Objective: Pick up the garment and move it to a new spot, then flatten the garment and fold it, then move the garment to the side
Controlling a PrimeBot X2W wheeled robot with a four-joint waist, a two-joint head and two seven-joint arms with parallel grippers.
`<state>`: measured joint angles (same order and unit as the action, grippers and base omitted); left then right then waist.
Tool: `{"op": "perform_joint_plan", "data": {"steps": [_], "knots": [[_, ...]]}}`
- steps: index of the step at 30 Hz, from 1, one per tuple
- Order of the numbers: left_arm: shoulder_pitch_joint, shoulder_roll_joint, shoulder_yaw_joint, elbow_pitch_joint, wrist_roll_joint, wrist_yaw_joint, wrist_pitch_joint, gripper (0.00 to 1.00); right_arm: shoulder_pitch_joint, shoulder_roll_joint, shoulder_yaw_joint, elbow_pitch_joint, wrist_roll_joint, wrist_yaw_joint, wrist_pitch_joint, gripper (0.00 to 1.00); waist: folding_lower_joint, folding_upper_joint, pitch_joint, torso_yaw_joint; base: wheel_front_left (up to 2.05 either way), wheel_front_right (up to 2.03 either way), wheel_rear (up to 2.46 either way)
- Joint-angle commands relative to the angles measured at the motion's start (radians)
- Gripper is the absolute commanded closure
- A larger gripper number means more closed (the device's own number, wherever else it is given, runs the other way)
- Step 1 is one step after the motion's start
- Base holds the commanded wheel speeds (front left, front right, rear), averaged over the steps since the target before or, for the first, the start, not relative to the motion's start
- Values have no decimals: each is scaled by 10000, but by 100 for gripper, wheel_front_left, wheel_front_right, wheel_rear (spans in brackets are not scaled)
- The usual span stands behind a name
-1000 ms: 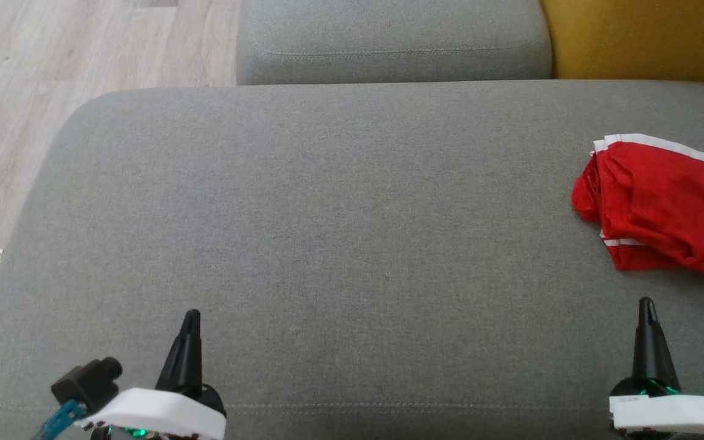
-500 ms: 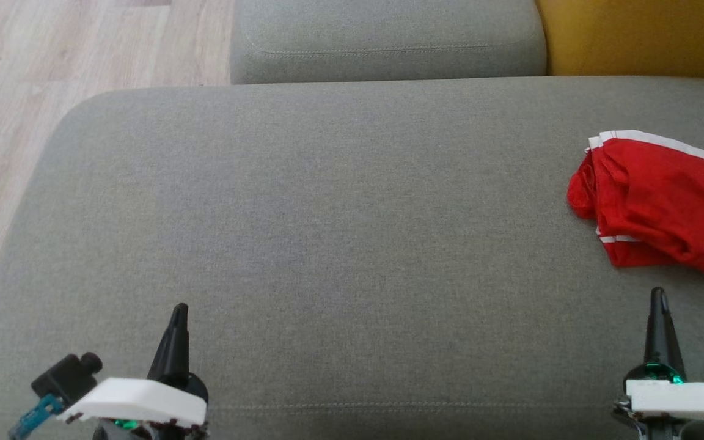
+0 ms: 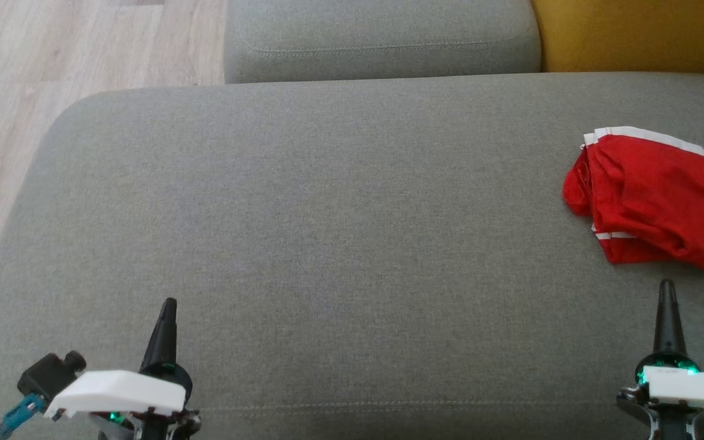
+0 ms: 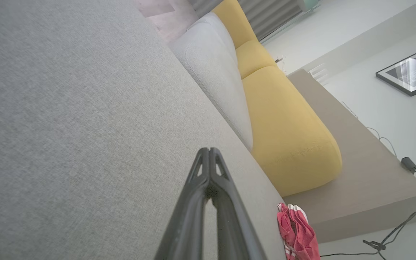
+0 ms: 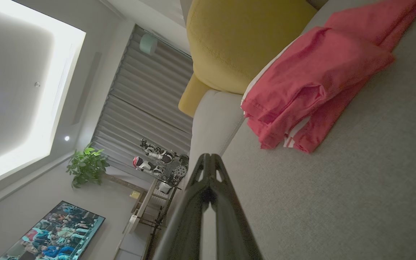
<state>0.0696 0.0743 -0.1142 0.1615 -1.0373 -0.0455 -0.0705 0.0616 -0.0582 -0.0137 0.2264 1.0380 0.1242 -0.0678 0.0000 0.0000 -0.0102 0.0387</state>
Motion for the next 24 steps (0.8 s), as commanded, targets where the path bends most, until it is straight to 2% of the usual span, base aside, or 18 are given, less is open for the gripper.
{"op": "perform_joint_plan", "data": {"steps": [1,24], "knots": [[-603,129,310,-275,-209,-102,42,100,-506,-212,89,-304,292,40,60,100,0,0,2,-4,0,0,0],[-1162,109,1054,261,-3109,-471,745,100,-1073,-223,-234,-77,3138,52,750,100,0,0,67,-193,0,0,0]]}}
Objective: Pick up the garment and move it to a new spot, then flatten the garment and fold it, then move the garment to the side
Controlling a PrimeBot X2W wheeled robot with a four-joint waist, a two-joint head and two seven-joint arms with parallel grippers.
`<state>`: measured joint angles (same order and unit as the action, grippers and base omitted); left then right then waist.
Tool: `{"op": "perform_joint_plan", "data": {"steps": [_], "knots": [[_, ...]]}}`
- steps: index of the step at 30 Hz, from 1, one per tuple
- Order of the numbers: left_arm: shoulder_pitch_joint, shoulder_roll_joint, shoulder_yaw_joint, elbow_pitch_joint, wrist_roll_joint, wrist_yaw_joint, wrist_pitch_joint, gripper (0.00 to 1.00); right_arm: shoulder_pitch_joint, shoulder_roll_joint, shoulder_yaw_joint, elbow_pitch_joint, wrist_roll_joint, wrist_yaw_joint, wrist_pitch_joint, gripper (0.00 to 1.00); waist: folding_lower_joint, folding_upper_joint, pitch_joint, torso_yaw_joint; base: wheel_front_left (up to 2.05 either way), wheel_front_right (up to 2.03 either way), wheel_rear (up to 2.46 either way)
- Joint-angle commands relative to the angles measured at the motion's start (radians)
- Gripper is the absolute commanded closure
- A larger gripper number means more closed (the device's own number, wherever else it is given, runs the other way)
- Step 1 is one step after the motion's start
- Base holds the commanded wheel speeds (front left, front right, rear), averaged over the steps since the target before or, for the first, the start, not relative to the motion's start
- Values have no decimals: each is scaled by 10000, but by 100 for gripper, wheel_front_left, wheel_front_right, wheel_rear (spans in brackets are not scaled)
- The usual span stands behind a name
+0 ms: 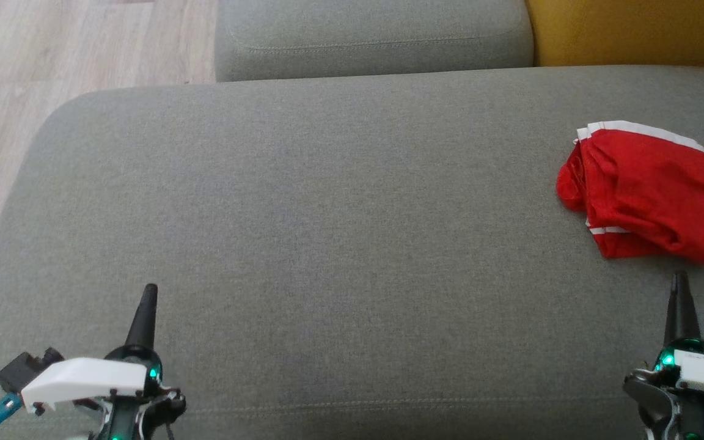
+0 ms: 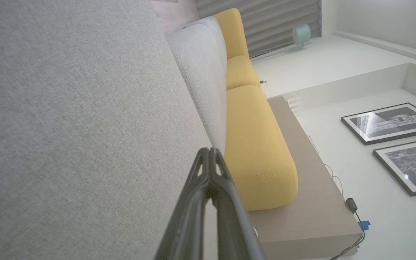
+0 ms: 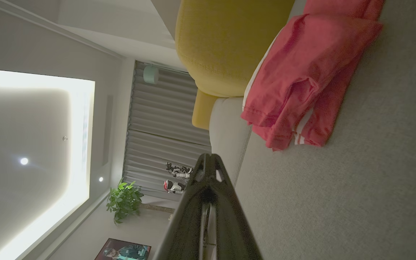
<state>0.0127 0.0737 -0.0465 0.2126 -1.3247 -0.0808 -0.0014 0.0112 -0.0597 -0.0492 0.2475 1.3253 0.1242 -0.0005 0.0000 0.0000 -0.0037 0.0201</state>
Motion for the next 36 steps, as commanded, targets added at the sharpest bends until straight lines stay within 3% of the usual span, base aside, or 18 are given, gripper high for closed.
{"op": "perform_joint_plan", "data": {"steps": [1,26,36], "knots": [[-617,114,409,-227,-355,-134,84,100,-592,-207,107,-278,383,53,106,100,0,0,4,-14,0,0,0],[-1172,71,1178,305,-3193,-498,806,100,-1155,-196,-243,-52,3169,65,813,100,0,0,69,-201,0,0,0],[-1175,37,1226,308,-3153,-498,844,100,-1159,-163,-289,-49,3131,65,850,100,0,0,69,-201,0,0,0]]}}
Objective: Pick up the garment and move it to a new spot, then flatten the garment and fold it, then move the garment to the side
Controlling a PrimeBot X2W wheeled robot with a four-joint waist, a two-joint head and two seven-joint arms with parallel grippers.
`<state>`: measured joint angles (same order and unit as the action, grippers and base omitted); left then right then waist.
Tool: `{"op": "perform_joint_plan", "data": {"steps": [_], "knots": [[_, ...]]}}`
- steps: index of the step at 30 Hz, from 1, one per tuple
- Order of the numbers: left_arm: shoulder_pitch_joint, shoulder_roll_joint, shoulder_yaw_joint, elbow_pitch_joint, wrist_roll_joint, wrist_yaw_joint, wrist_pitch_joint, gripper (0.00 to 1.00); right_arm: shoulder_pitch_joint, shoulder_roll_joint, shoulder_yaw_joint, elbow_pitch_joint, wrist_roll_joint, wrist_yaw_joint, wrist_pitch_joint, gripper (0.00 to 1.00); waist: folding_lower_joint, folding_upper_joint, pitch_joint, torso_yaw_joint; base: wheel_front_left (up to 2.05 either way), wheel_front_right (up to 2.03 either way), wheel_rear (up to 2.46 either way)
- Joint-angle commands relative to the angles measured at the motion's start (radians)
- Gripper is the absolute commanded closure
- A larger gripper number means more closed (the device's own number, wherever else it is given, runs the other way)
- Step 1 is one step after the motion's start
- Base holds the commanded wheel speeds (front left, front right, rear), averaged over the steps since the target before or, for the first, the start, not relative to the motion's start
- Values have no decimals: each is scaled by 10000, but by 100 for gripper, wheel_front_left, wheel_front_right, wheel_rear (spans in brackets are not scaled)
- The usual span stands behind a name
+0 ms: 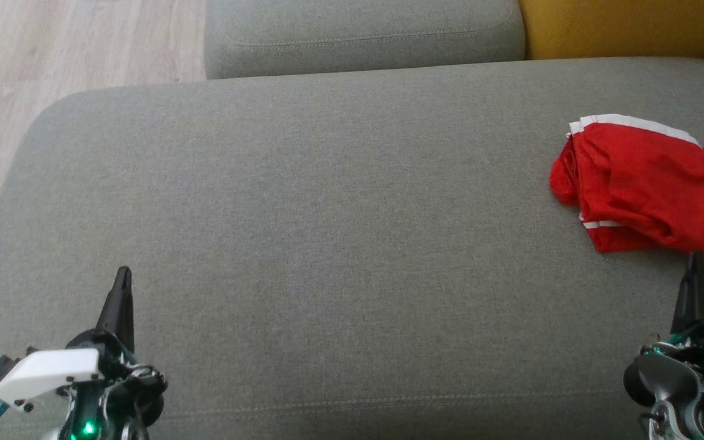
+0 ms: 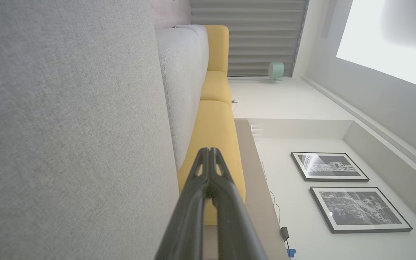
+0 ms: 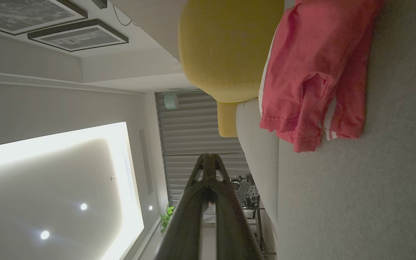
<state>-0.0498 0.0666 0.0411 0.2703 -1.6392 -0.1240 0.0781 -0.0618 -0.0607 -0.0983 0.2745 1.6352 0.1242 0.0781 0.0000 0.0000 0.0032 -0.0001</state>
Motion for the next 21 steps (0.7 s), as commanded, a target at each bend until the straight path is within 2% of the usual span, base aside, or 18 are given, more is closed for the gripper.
{"op": "perform_joint_plan", "data": {"steps": [1,21], "knots": [[-551,105,354,-269,-5,-67,52,100,-430,-150,198,-319,29,65,67,100,0,0,0,1,0,0,0],[-557,47,435,-265,63,-67,117,100,-436,-95,120,-313,-37,65,130,100,0,0,-1,1,0,0,0]]}}
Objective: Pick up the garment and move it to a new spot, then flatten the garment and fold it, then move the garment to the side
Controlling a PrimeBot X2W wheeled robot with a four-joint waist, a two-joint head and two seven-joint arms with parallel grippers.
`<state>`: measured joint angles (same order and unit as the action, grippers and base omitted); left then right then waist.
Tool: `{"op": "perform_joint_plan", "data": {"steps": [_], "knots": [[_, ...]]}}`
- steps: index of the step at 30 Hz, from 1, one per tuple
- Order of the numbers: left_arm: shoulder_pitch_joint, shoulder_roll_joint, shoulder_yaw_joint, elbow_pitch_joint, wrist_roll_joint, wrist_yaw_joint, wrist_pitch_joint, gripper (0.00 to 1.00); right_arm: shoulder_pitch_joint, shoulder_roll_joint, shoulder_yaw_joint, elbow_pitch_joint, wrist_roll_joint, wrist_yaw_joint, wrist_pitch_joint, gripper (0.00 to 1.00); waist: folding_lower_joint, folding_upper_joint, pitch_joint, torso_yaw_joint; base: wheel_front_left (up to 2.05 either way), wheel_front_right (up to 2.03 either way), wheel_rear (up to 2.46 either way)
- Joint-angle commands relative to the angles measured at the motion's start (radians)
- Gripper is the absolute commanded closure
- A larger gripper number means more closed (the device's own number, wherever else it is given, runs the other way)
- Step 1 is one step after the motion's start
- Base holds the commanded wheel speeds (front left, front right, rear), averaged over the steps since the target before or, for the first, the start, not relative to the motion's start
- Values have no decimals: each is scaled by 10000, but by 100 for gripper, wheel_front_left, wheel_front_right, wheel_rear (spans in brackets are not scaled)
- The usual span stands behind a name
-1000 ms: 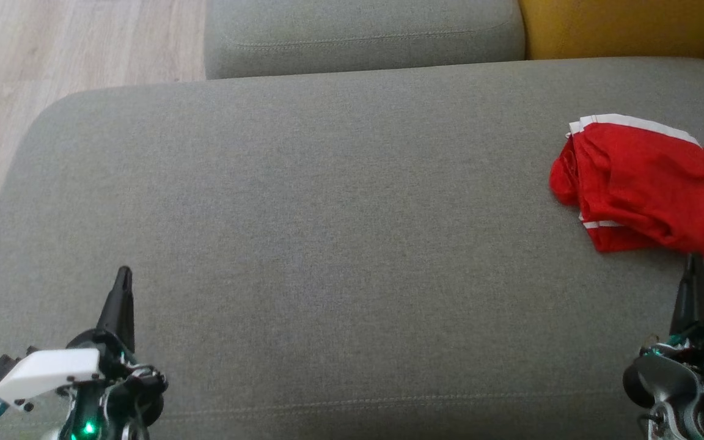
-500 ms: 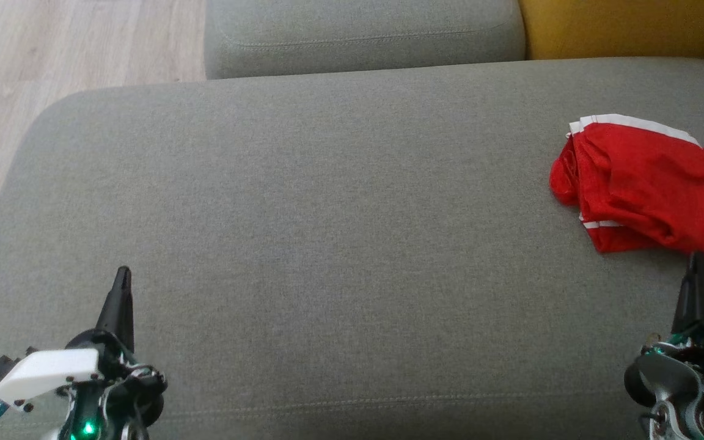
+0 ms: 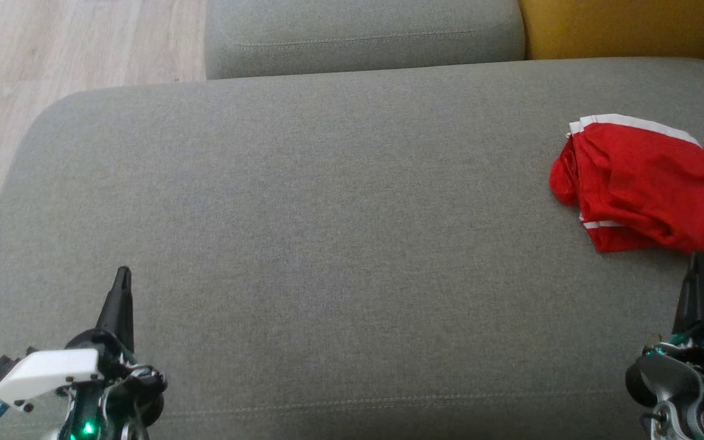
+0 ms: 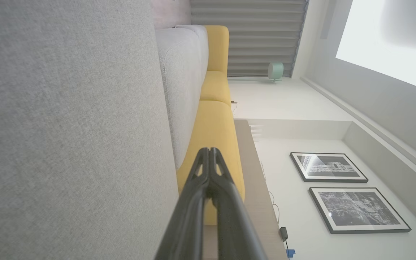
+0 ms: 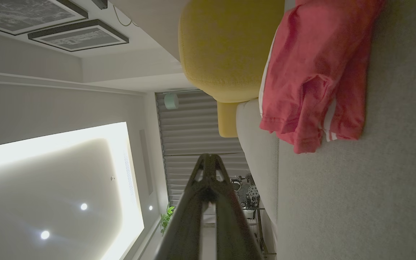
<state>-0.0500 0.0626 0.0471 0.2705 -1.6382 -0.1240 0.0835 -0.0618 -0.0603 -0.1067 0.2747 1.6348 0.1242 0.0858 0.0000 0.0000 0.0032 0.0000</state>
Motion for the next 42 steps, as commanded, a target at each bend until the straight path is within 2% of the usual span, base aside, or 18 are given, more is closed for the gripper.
{"op": "perform_joint_plan", "data": {"steps": [1,42], "knots": [[-555,85,379,-267,56,-67,66,100,-436,-96,201,-315,-36,65,56,100,0,0,0,0,0,0,0],[-565,-1,500,-261,158,-67,163,100,-447,-14,85,-308,-133,65,149,100,0,0,0,0,0,0,0]]}}
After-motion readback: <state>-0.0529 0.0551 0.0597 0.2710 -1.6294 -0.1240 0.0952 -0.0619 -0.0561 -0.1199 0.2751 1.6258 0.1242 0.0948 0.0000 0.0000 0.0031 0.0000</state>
